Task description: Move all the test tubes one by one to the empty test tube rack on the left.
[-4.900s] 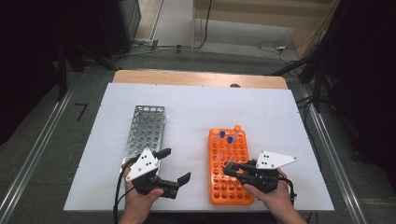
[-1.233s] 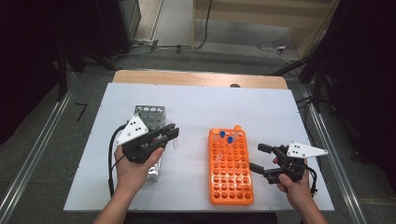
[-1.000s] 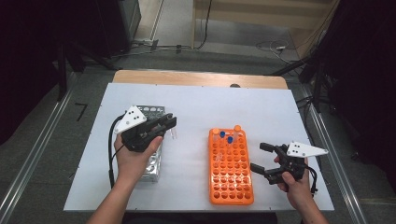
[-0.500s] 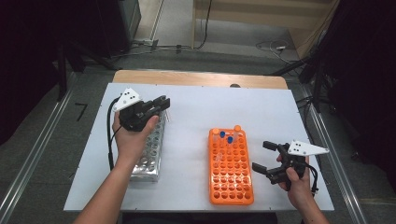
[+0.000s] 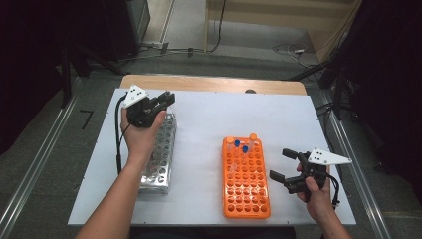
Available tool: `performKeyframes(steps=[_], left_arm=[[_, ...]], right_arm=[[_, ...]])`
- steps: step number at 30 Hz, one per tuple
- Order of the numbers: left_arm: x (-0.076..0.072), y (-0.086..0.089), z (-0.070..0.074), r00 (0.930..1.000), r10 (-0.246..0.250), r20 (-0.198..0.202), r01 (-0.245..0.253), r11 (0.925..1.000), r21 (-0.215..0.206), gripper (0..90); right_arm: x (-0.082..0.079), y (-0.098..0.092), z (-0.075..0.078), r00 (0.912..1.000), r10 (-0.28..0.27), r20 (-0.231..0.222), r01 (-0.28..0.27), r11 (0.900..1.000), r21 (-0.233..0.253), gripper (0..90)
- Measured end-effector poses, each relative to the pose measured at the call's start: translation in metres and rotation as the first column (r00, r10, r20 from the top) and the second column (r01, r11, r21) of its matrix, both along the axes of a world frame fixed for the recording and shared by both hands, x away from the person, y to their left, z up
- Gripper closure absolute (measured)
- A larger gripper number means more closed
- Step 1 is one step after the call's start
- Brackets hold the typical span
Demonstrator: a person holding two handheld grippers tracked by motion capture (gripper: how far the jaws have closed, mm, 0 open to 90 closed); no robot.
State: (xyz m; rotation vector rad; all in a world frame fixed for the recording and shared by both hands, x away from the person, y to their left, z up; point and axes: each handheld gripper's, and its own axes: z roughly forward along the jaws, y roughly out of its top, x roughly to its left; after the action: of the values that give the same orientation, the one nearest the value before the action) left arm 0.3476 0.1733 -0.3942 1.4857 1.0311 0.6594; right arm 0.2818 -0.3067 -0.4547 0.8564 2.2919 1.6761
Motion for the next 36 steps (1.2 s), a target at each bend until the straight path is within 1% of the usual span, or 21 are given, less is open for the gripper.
performKeyframes(steps=[1, 2, 3, 5, 7, 11, 13, 18, 20, 22, 27, 28, 30, 32, 36], left_arm=[[0.002, 0.001, -0.001, 0.9999, 0.014, 0.0, -0.014, 0.9999, 0.004, 76.3], [0.006, 0.002, -0.004, 0.9989, 0.046, 0.0, -0.046, 0.9987, 0.02, 76.3], [0.006, 0.002, -0.004, 0.9989, 0.046, 0.0, -0.046, 0.9987, 0.02, 76.3], [0.009, 0.004, -0.007, 0.9981, 0.061, -0.008, -0.061, 0.9978, 0.026, 76.3], [0.012, 0.003, -0.01, 0.9967, 0.08, -0.013, -0.08, 0.9959, 0.042, 76.4], [0.018, 0.003, -0.014, 0.9934, 0.111, -0.029, -0.109, 0.993, 0.044, 76.4], [0.019, 0.002, -0.016, 0.9922, 0.121, -0.032, -0.119, 0.9915, 0.053, 76.4], [0.022, -0.002, -0.022, 0.99, 0.134, -0.046, -0.13, 0.9886, 0.076, 76.4], [0.022, -0.002, -0.025, 0.9895, 0.136, -0.05, -0.132, 0.9885, 0.074, 76.4], [0.022, -0.002, -0.028, 0.9896, 0.13, -0.063, -0.125, 0.9895, 0.072, 76.4], [0.023, -0.005, -0.031, 0.9892, 0.126, -0.075, -0.118, 0.9874, 0.106, 76.4], [0.023, -0.006, -0.031, 0.9887, 0.128, -0.079, -0.118, 0.986, 0.118, 76.3], [0.023, -0.007, -0.031, 0.986, 0.144, -0.085, -0.13, 0.9802, 0.149, 76.3], [0.023, -0.008, -0.033, 0.9848, 0.144, -0.097, -0.128, 0.9801, 0.151, 76.3], [0.024, -0.009, -0.035, 0.9842, 0.14, -0.108, -0.122, 0.9788, 0.165, 76.3]], right_arm=[[0.001, -0.001, 0.0, 1.0, 0.001, -0.001, -0.001, 1.0, 0.002, 0.0], [0.001, -0.001, -0.001, 1.0, -0.002, -0.007, 0.002, 1.0, 0.0, 0.0], [0.002, -0.001, -0.001, 1.0, -0.004, -0.003, 0.004, 1.0, 0.001, 0.0], [0.002, -0.003, -0.002, 1.0, -0.006, -0.006, 0.006, 1.0, 0.001, 0.0], [0.002, -0.003, -0.002, 1.0, -0.007, -0.005, 0.007, 1.0, 0.0, 0.0], [0.002, -0.003, -0.002, 0.9999, -0.01, -0.005, 0.01, 1.0, 0.001, 0.0], [0.002, -0.003, -0.001, 0.9999, -0.012, -0.003, 0.012, 1.0, 0.002, 0.0], [0.002, -0.004, -0.001, 0.9999, -0.015, 0.0, 0.015, 1.0, 0.003, 0.0], [0.002, -0.004, -0.002, 0.9998, -0.02, -0.003, 0.02, 1.0, -0.002, 0.0], [0.003, -0.004, -0.002, 0.9998, -0.022, -0.003, 0.022, 1.0, -0.004, 0.0], [0.003, -0.005, -0.003, 0.9996, -0.027, -0.004, 0.027, 1.0, -0.006, 0.0], [0.003, -0.005, -0.003, 0.9996, -0.027, -0.005, 0.027, 1.0, -0.006, 0.0], [0.004, -0.005, -0.003, 0.9996, -0.028, -0.006, 0.028, 1.0, -0.009, 0.0], [0.004, -0.004, -0.005, 0.9995, -0.032, -0.009, 0.031, 0.999, -0.015, 0.0], [0.004, -0.004, -0.005, 0.9995, -0.031, -0.011, 0.031, 0.999, -0.015, 0.0]])
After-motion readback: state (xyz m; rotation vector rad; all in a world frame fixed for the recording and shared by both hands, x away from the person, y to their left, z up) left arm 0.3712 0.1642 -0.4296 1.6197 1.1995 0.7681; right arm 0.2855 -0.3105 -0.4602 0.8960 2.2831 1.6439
